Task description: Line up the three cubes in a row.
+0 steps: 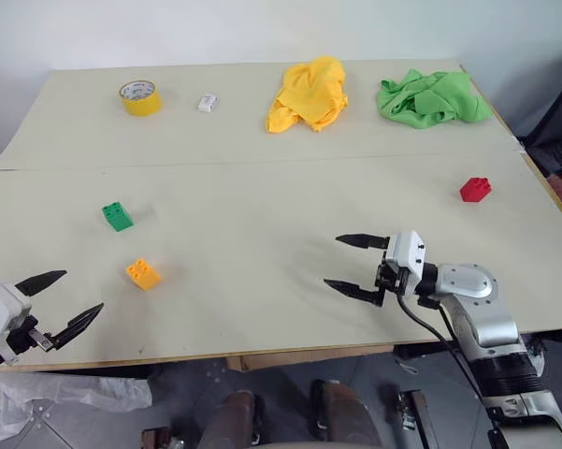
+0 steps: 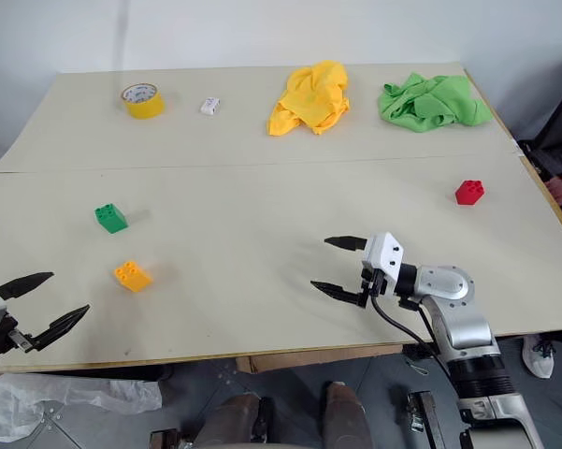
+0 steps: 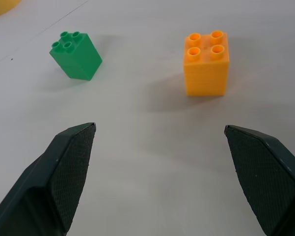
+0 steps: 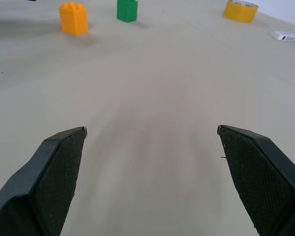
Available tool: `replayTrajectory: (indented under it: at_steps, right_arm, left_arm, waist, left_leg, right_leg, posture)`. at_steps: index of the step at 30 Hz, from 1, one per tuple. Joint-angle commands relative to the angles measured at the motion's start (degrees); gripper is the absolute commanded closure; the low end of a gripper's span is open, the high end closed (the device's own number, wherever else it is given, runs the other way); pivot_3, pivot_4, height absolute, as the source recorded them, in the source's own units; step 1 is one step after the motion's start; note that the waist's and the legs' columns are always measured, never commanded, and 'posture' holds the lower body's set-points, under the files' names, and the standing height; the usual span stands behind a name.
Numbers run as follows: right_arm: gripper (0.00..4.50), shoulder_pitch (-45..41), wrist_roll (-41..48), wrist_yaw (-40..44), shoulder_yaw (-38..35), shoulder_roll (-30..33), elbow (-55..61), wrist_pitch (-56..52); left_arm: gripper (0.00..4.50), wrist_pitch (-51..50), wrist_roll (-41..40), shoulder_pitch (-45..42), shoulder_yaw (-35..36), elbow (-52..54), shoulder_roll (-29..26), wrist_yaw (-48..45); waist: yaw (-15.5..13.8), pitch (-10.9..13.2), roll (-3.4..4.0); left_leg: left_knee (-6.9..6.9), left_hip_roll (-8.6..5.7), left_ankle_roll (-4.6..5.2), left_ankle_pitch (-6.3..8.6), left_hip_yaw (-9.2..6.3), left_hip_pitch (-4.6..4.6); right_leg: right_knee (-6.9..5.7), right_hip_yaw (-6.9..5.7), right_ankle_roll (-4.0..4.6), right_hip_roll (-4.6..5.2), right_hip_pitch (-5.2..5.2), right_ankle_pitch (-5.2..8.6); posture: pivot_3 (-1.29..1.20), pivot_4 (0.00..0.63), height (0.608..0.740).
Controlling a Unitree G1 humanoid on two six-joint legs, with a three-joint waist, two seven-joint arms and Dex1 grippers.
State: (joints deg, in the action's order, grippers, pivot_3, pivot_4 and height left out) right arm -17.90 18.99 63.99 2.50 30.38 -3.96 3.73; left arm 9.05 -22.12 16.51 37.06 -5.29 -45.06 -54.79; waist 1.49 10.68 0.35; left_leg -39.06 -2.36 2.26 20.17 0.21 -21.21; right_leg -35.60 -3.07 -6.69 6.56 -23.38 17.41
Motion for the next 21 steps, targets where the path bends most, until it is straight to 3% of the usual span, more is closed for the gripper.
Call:
replayTrajectory:
  at_steps: [1,3,6,8,12,18,21]
  right_arm:
    - [0.00,-1.4,0.4,-0.4,-0.4,-0.8,0.5,1.3]
    - [0.00,-1.4,1.1,-0.4,-0.7,-0.9,1.1,0.5]
    - [0.00,-0.8,3.6,-0.8,-2.9,0.4,3.5,-2.5]
    - [0.00,-0.2,5.4,-2.4,-5.4,1.4,5.4,-4.6]
    - [0.00,2.2,7.2,-8.6,-12.4,2.8,7.7,-7.8]
    - [0.00,7.6,5.8,-23.1,-28.9,2.8,3.5,-3.9]
    - [0.00,11.7,6.5,-31.4,-36.4,-0.4,1.3,-2.7]
  left_arm:
    - [0.01,1.5,-0.2,-1.1,1.2,-0.6,0.0,1.2]
    - [0.01,-1.9,-2.7,-1.1,1.1,1.3,0.1,1.0]
    - [0.01,-16.9,-14.7,-3.0,0.0,12.6,-1.0,2.9]
    - [0.01,-23.3,-18.2,-5.8,-2.4,18.5,-2.1,4.7]
    - [0.01,-27.0,-14.7,-13.6,-11.7,23.6,-3.2,6.5]
    - [0.01,-26.2,-7.4,-31.6,-27.1,20.7,3.6,10.3]
    - [0.01,-29.1,-5.4,-38.2,-32.2,18.7,6.7,11.6]
  waist:
    - [0.0,0.0,0.00]
    - [0.0,0.0,0.00]
    - [-0.2,0.0,-0.03]
    - [-0.8,0.0,-0.03]
    - [-1.4,0.0,0.04]
    - [-2.0,0.0,0.06]
    - [-1.9,0.0,0.05]
  left_leg:
    - [0.00,0.00,0.00,0.00,0.01,0.00]
    - [-0.01,0.00,0.00,0.00,0.00,0.00]
    - [-0.01,0.00,0.01,0.01,-0.03,-0.01]
    - [-0.08,-0.02,0.03,0.01,-0.13,-0.07]
    - [-0.12,-0.06,0.02,0.01,-0.15,0.02]
    - [-0.11,-0.14,0.00,-0.01,-0.10,0.00]
    - [-0.11,-0.21,0.04,-0.04,0.06,0.03]
  right_leg:
    - [0.00,0.00,0.00,0.00,0.00,0.00]
    - [-0.01,0.00,0.00,0.00,0.00,0.00]
    - [-0.03,0.00,0.00,0.00,0.00,0.00]
    - [-0.03,-0.01,0.00,0.04,0.02,0.00]
    - [-0.02,-0.01,-0.01,0.04,0.13,-0.01]
    - [-0.13,-0.07,-0.03,-0.03,0.09,-0.02]
    - [-0.25,-0.20,-0.08,-0.11,0.03,-0.04]
  posture:
    - [0.00,0.150,0.740]
    - [0.00,0.150,0.740]
    - [0.00,0.150,0.740]
    - [0.00,0.150,0.740]
    - [0.00,0.150,0.740]
    - [0.00,0.150,0.740]
    - [0.00,0.150,0.740]
